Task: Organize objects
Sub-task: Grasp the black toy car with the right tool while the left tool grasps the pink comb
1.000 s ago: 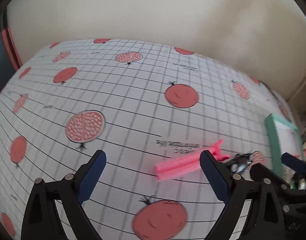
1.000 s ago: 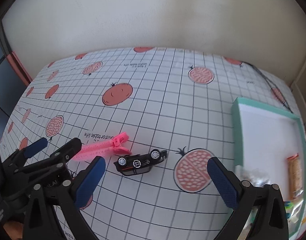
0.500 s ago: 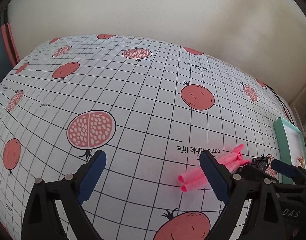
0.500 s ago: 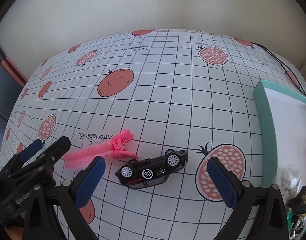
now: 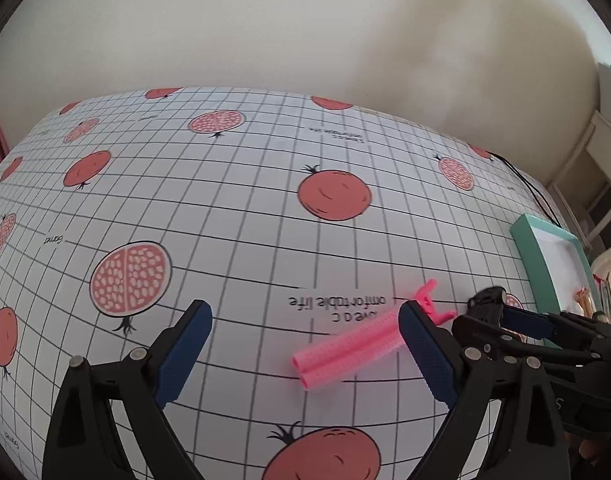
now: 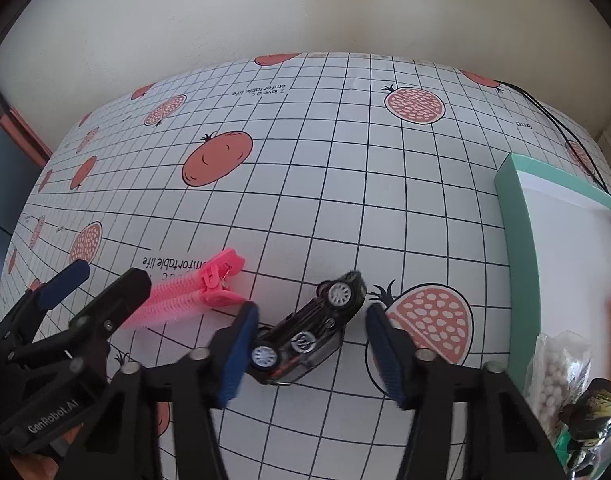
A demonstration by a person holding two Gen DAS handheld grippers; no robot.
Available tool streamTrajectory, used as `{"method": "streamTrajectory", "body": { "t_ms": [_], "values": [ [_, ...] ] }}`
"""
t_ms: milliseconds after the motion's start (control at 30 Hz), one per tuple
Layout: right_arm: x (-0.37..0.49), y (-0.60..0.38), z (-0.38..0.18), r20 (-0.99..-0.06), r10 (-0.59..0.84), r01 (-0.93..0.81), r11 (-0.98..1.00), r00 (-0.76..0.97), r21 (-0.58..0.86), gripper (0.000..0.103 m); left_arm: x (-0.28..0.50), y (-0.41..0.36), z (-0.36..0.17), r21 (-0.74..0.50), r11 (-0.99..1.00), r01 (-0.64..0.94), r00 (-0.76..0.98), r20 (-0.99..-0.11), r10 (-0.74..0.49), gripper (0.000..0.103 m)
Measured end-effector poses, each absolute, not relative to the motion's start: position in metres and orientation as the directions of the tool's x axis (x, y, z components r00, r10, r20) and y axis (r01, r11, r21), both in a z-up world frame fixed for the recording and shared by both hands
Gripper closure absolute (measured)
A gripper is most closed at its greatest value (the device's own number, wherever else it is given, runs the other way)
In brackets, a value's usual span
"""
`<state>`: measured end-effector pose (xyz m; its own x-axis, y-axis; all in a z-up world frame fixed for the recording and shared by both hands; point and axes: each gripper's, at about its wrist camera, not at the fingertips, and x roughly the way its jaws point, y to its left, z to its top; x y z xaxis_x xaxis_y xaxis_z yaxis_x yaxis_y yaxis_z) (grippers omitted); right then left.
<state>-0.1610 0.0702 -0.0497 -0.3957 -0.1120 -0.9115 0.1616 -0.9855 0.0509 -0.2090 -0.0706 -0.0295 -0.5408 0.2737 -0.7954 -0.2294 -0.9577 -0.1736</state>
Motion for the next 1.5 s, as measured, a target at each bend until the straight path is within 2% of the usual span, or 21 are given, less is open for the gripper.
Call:
{"method": "streamTrajectory", "body": {
  "t_ms": [33, 167, 200, 500, 733, 833, 1200, 1500],
  "values": [
    [-0.161, 0.071, -0.05, -0.914, -0.116, 0.168, -0.984, -0.389, 0.053, 0.058, -0.209, -0.068, -0.029, -0.17, -0.956, -0.239, -0.539, -0.796, 0.276, 0.009],
    [-0.158, 0.072, -0.048, -0.913, -0.112, 0.191, -0.981, -0.393, 0.038, 0.066, -0.206, -0.058, -0.028, -0.151, -0.95, -0.272, -0.539, -0.794, 0.281, 0.009],
    [-0.158, 0.073, -0.047, -0.912, -0.112, 0.197, -0.98, -0.394, 0.035, 0.072, -0.206, -0.056, -0.028, -0.145, -0.949, -0.28, -0.538, -0.795, 0.28, 0.009],
    [-0.154, 0.078, -0.044, -0.913, -0.126, 0.234, -0.972, -0.389, 0.034, 0.073, -0.2, -0.039, -0.036, -0.072, -0.936, -0.345, -0.519, -0.816, 0.254, 0.016],
    [-0.152, 0.081, -0.044, -0.914, -0.138, 0.244, -0.969, -0.381, 0.044, 0.073, -0.192, -0.025, -0.033, -0.038, -0.921, -0.388, -0.521, -0.815, 0.253, 0.049],
    [-0.15, 0.084, -0.042, -0.913, -0.144, 0.242, -0.969, -0.381, 0.052, 0.073, -0.188, -0.019, -0.032, -0.003, -0.918, -0.398, -0.529, -0.817, 0.231, 0.055],
    [-0.137, 0.09, -0.032, -0.911, -0.167, 0.267, -0.962, -0.378, 0.065, 0.074, -0.175, -0.01, -0.031, 0.092, -0.915, -0.394, -0.554, -0.818, 0.156, 0.065],
    [-0.128, 0.087, -0.042, -0.926, -0.139, 0.302, -0.953, -0.35, 0.029, 0.074, -0.177, -0.008, -0.033, 0.116, -0.923, -0.367, -0.559, -0.821, 0.119, 0.063]
  ]
}}
